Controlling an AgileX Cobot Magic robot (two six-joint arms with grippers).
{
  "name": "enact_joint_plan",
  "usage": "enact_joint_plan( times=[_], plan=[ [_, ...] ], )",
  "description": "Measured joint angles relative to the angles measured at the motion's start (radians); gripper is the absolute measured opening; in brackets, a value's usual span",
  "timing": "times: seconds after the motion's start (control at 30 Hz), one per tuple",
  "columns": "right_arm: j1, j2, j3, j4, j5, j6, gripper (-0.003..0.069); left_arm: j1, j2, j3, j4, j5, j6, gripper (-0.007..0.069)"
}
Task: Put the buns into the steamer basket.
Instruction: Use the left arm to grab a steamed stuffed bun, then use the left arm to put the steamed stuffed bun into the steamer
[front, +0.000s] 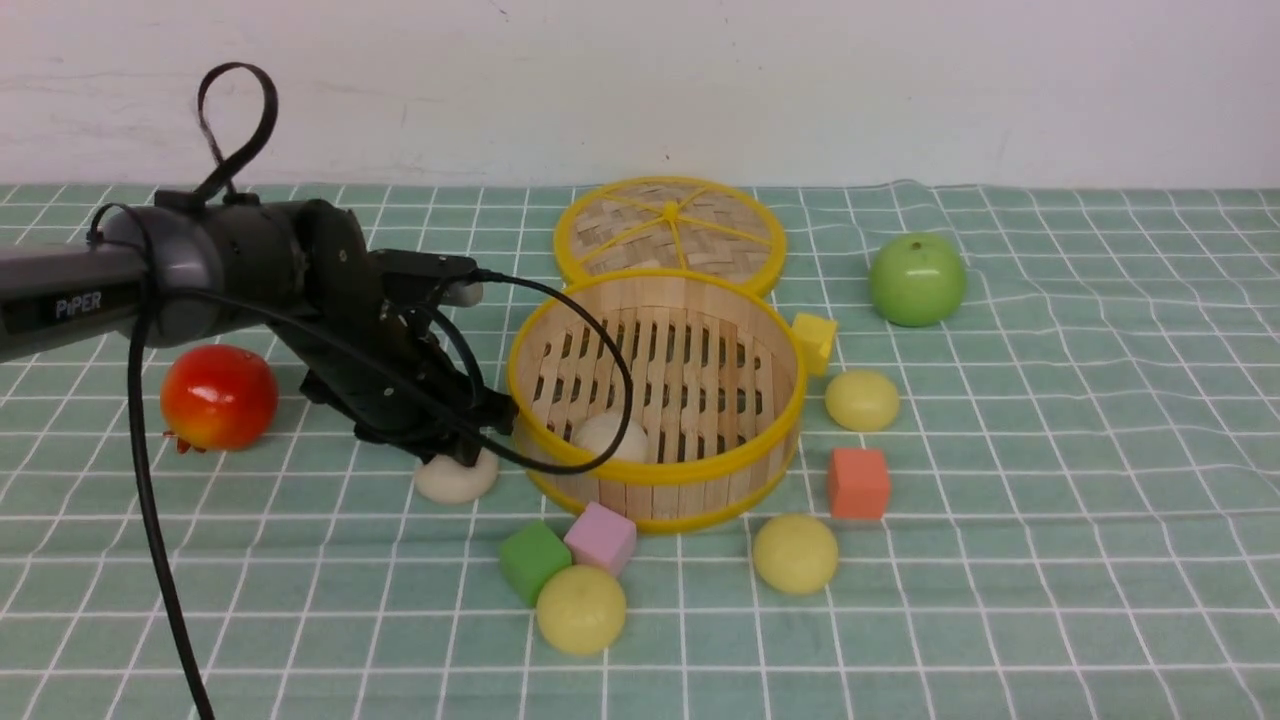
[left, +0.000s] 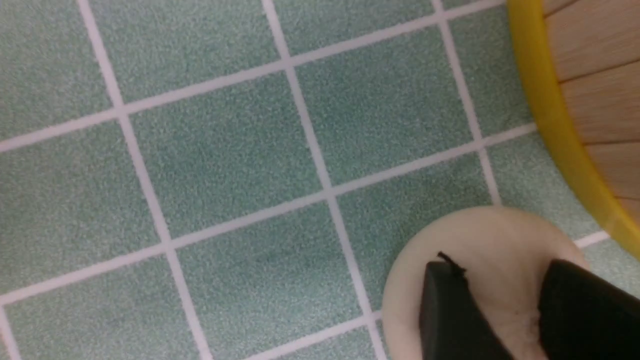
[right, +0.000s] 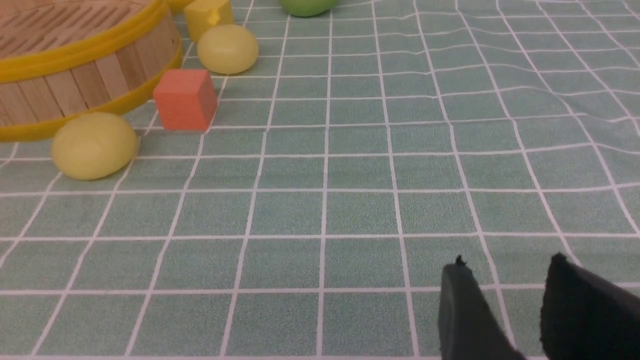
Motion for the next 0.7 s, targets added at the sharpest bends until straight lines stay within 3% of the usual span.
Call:
enact_joint_plan(
  times=[0.17,0.37,0.57,0.7],
  plan=[
    [0.0,0.0,0.0,0.0,0.0,0.0,0.024,0.0,-0.031,-0.003,-0.002,0.063,0.0,0.0003],
    [0.0,0.0,0.0,0.0,0.0,0.0,0.024,-0.013,-0.16,0.002,-0.053,0.118,0.025,-0.0008],
    [0.0,0.0,0.0,0.0,0.0,0.0,0.024,-0.128,-0.192,-0.085,-0.146,0.06,0.166,-0.0008],
    [0.0,0.0,0.0,0.0,0.0,0.0,0.024,-0.138,-0.099,-0.201,-0.101,0.074,0.113,-0.0008]
  ],
)
